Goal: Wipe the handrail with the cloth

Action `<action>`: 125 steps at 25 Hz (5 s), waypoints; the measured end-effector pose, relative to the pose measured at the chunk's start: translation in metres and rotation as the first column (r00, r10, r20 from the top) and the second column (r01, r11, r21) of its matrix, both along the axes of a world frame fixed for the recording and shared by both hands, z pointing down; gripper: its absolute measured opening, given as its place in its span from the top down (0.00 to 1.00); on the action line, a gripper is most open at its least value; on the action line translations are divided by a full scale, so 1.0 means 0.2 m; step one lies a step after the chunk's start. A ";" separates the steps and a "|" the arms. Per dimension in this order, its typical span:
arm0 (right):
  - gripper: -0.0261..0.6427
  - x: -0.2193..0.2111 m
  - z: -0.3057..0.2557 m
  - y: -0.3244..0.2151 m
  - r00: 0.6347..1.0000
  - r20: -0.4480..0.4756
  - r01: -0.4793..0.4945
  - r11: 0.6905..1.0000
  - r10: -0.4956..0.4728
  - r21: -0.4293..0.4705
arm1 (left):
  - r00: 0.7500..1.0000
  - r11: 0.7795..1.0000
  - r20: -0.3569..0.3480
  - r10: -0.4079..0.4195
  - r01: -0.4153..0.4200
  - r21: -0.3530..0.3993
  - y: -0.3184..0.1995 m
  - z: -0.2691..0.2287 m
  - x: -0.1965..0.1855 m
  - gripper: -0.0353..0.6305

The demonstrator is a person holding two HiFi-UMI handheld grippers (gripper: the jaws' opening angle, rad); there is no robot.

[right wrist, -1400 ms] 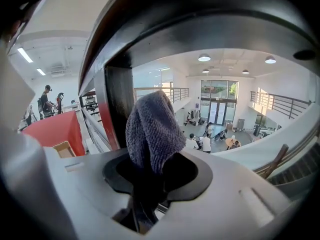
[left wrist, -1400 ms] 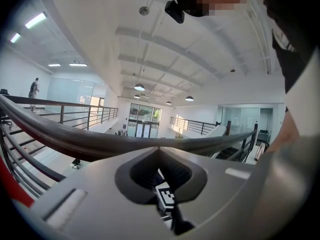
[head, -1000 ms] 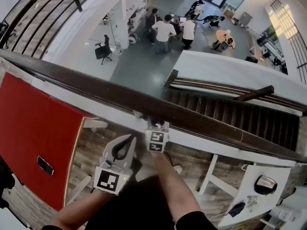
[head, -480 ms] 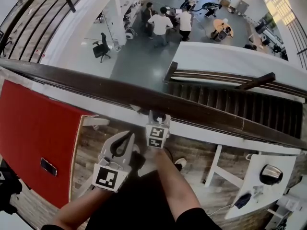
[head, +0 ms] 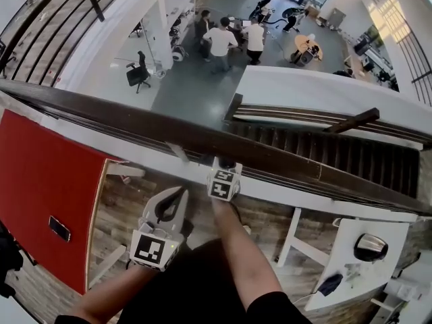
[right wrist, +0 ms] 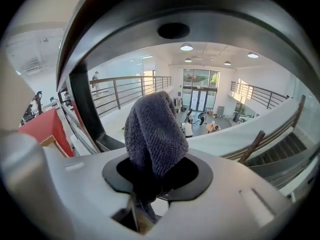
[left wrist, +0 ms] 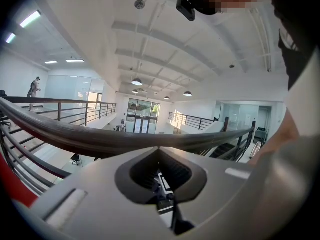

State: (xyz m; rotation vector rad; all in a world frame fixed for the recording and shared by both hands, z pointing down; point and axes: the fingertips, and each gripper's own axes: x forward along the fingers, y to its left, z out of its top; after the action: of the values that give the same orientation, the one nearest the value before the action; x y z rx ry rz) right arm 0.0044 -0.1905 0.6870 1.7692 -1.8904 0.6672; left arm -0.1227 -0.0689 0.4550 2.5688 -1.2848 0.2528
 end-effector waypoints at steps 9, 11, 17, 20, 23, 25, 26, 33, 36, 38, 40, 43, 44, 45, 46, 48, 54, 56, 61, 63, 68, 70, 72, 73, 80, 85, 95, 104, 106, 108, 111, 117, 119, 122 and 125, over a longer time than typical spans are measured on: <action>0.77 0.21 0.03 0.01 1.000 0.008 -0.010 0.998 0.010 -0.063 | 1.000 1.000 -0.026 -0.001 0.002 0.012 0.07 -0.05 0.20 0.95; 0.77 0.25 0.03 0.01 1.000 0.009 -0.020 0.997 0.021 -0.069 | 0.999 1.000 -0.036 -0.004 0.005 0.014 0.08 -0.06 0.23 0.95; 0.77 0.35 0.05 0.04 0.999 0.015 -0.033 0.995 0.035 -0.094 | 1.000 1.000 -0.021 -0.018 0.018 0.002 0.12 -0.04 0.27 0.95; 0.77 0.41 0.07 0.06 0.998 0.027 -0.048 0.993 0.051 -0.110 | 1.000 1.000 -0.018 -0.024 0.024 0.006 0.13 -0.06 0.29 0.95; 0.77 0.44 0.05 0.06 0.998 0.038 -0.040 0.994 0.044 -0.100 | 0.999 0.999 -0.012 -0.036 0.036 0.007 0.14 -0.06 0.31 0.95; 0.77 0.48 0.06 0.07 0.998 0.053 -0.032 0.995 0.038 -0.100 | 0.999 0.999 -0.007 -0.042 0.042 0.002 0.16 -0.05 0.32 0.95; 0.76 0.50 0.07 0.07 0.997 0.061 -0.032 0.994 0.038 -0.101 | 0.999 0.999 -0.006 -0.045 0.045 0.000 0.17 -0.05 0.34 0.95; 0.76 0.65 0.06 0.10 0.996 0.083 -0.020 0.994 0.029 -0.105 | 0.998 0.998 -0.022 -0.057 0.057 0.012 0.22 -0.12 0.46 0.95; 0.76 0.70 0.06 0.11 0.997 0.076 -0.017 0.994 0.025 -0.107 | 0.998 0.998 -0.022 -0.056 0.056 0.004 0.25 -0.11 0.51 0.95; 0.76 0.74 0.07 0.13 0.997 0.071 -0.020 0.994 0.027 -0.106 | 0.998 0.999 -0.021 -0.051 0.051 -0.003 0.27 -0.10 0.54 0.95; 0.76 0.78 0.07 0.14 0.998 0.064 -0.022 0.994 0.029 -0.104 | 0.999 0.999 -0.016 -0.040 0.040 -0.008 0.30 -0.08 0.58 0.95; 0.76 0.86 0.07 0.16 0.998 0.057 -0.017 0.996 0.022 -0.092 | 0.999 1.000 -0.016 -0.029 0.029 -0.006 0.31 -0.09 0.63 0.95; 0.76 0.89 0.07 0.17 0.998 0.057 -0.016 0.996 0.022 -0.091 | 0.999 1.000 -0.017 -0.027 0.027 -0.005 0.31 -0.10 0.65 0.95; 0.76 0.91 0.08 0.18 0.998 0.059 -0.019 0.996 0.024 -0.090 | 1.000 1.000 -0.018 -0.025 0.024 -0.006 0.32 -0.10 0.66 0.95; 0.76 0.94 0.08 0.19 0.998 0.065 -0.021 0.996 0.026 -0.086 | 1.000 1.000 -0.018 -0.022 0.022 -0.007 0.32 -0.10 0.67 0.95; 0.76 0.98 0.08 0.20 0.997 0.077 -0.023 0.997 0.029 -0.074 | 1.000 1.000 -0.016 -0.018 0.018 -0.009 0.33 -0.10 0.69 0.95; 0.76 1.11 0.06 0.24 0.997 0.066 -0.037 0.997 0.042 -0.073 | 1.000 1.000 0.000 -0.010 0.010 -0.007 0.36 -0.08 0.76 0.95; 0.76 1.14 0.06 0.25 0.997 0.063 -0.036 0.997 0.040 -0.074 | 1.000 1.000 -0.009 -0.007 0.006 -0.007 0.37 -0.08 0.79 0.95; 0.76 1.22 0.06 0.27 0.998 0.057 -0.033 0.997 0.037 -0.069 | 1.000 1.000 0.002 0.005 -0.005 -0.013 0.42 -0.06 0.86 0.95; 0.76 1.25 0.07 0.27 0.998 0.059 -0.031 0.997 0.035 -0.072 | 1.000 1.000 0.003 0.002 -0.002 -0.007 0.43 -0.07 0.87 0.95; 0.76 1.34 0.07 0.29 0.998 0.057 -0.027 0.997 0.031 -0.068 | 1.000 1.000 0.006 -0.001 0.001 0.016 0.45 -0.10 0.94 0.95; 0.76 1.37 0.07 0.30 0.998 0.055 -0.029 0.997 0.033 -0.073 | 1.000 1.000 0.007 -0.003 0.003 0.015 0.46 -0.10 0.96 0.95; 0.76 1.38 0.07 0.31 0.998 0.054 -0.026 0.997 0.030 -0.073 | 1.000 1.000 0.014 -0.004 0.004 0.007 0.49 -0.08 0.97 0.95; 0.76 1.39 0.07 0.31 0.998 0.053 -0.025 0.997 0.028 -0.071 | 1.000 1.000 0.015 -0.003 0.003 0.007 0.49 -0.08 0.98 0.95; 0.76 1.49 0.08 0.34 0.999 0.032 -0.022 0.997 0.025 -0.073 | 0.999 0.998 0.035 0.039 -0.041 0.039 0.52 -0.11 1.09 0.95; 0.76 1.57 0.07 0.38 0.999 0.016 -0.036 0.997 0.037 -0.066 | 0.998 0.998 0.032 0.053 -0.054 0.033 0.53 -0.12 1.15 0.95; 0.76 1.68 0.06 0.43 0.995 0.003 -0.101 0.993 0.101 -0.055 | 0.998 0.998 0.029 0.057 -0.058 0.026 0.55 -0.10 1.20 0.95; 0.77 1.34 -0.03 0.49 0.988 0.150 -0.044 0.998 0.038 0.037 | 0.998 0.999 0.053 0.039 -0.039 0.006 0.54 -0.04 1.03 0.95; 0.77 1.19 -0.02 0.49 0.983 0.183 -0.019 0.999 0.012 0.035 | 0.997 0.999 0.066 0.037 -0.037 -0.011 0.52 -0.01 0.97 0.95; 0.77 1.02 -0.01 0.50 0.978 0.205 0.023 0.999 -0.028 0.028 | 0.997 0.999 0.066 0.040 -0.039 -0.022 0.50 0.00 0.91 0.95; 0.77 0.77 0.00 0.53 0.966 0.248 0.078 0.997 -0.079 0.013 | 0.998 0.999 0.063 0.031 -0.029 -0.021 0.46 -0.02 0.83 0.95; 0.77 0.37 0.10 0.46 0.951 0.281 0.148 0.988 -0.130 -0.045 | 0.999 1.000 0.044 0.003 -0.002 -0.012 0.37 -0.04 0.59 0.95; 0.77 0.24 0.15 0.45 0.948 0.288 0.163 0.984 -0.136 -0.072 | 0.999 1.000 0.044 -0.011 0.012 -0.017 0.34 -0.03 0.48 0.95; 0.77 0.06 0.24 0.40 0.951 0.274 0.178 0.978 -0.142 -0.108 | 0.998 0.998 0.041 -0.046 0.048 -0.034 0.30 0.02 0.30 0.95; 0.77 -0.10 0.32 0.35 0.959 0.243 0.187 0.971 -0.147 -0.150 | 0.997 0.997 0.042 -0.065 0.067 -0.049 0.24 0.06 0.12 0.95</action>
State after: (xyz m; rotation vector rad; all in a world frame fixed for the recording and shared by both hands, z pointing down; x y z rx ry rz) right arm -0.0159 -0.1205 0.7503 1.4573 -2.0378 0.9750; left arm -0.0996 -0.0216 0.4667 2.4862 -1.3575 0.3214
